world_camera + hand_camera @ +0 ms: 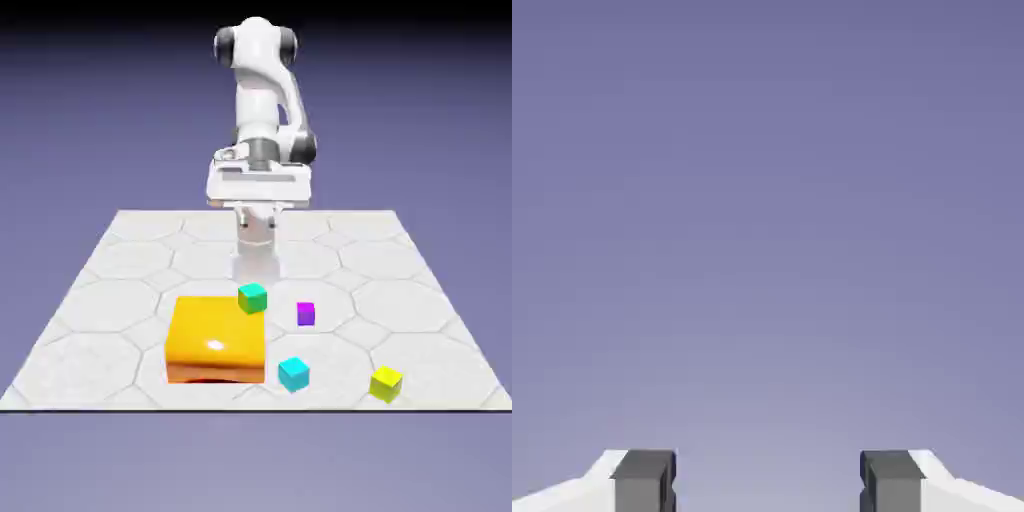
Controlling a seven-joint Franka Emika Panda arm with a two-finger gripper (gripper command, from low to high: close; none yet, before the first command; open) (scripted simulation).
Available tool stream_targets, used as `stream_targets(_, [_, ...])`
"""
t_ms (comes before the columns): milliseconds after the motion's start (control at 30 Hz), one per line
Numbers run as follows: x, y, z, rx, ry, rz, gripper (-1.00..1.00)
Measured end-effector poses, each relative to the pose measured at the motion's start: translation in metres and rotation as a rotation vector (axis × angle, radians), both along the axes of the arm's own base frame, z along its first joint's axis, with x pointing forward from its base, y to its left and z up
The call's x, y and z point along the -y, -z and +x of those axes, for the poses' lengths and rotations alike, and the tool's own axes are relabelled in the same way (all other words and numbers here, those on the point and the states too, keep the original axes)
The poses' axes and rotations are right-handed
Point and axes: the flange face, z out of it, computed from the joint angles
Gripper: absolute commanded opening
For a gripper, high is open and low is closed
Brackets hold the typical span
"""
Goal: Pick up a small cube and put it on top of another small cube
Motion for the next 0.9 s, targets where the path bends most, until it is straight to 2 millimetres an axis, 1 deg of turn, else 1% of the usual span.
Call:
stream_targets(100, [-0.025, 0.038, 0.011, -0.165, -0.133, -0.152, 0.00])
stream_targets(233, [-0.053, 0.089, 0.018, -0.376, -0.310, -0.352, 0.00])
stream_targets(367, [-0.075, 0.140, 0.016, -0.570, -0.486, -0.551, 0.00])
stream_targets(500, [-0.094, 0.185, 0.010, -0.735, -0.666, -0.752, 0.00])
stream_targets(700, [-0.110, 0.242, 0.000, -0.924, -0.909, -1.051, 0.00])
stream_targets(900, [-0.132, 0.285, -0.004, -1.010, -1.129, -1.354, 0.00])
